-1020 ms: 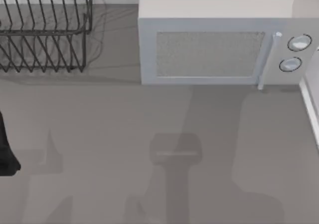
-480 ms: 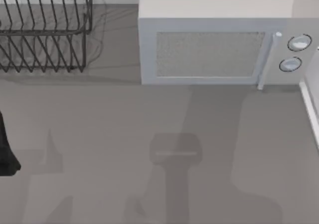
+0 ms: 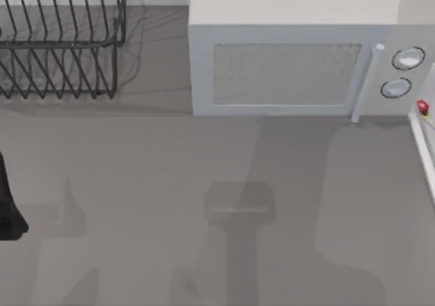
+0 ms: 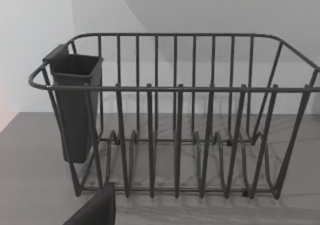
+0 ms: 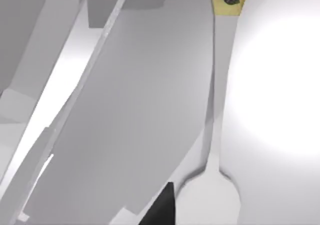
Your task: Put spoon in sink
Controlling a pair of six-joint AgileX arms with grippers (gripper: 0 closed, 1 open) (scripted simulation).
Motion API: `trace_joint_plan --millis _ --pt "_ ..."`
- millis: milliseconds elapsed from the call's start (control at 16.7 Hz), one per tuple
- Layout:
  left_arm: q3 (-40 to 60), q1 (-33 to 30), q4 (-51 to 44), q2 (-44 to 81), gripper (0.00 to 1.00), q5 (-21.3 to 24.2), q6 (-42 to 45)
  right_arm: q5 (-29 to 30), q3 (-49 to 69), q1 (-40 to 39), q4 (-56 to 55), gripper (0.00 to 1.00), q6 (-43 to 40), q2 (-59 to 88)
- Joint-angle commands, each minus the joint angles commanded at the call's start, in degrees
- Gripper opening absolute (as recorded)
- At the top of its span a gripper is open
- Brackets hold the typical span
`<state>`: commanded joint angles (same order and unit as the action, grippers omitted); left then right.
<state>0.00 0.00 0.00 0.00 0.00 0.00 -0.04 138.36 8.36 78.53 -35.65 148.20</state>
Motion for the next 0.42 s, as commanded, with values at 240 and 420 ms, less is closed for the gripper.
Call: trace_joint_plan --millis 240,420 --pt "0.0 0.0 0.0 0.0 1.00 0.0 0.0 0.0 0.0 0.0 0.0 1.00 0.0 0.0" --pt "0.0 0.0 0.0 0.0 1.00 0.0 0.0 0.0 0.0 0.0 0.0 1.00 0.0 0.0"
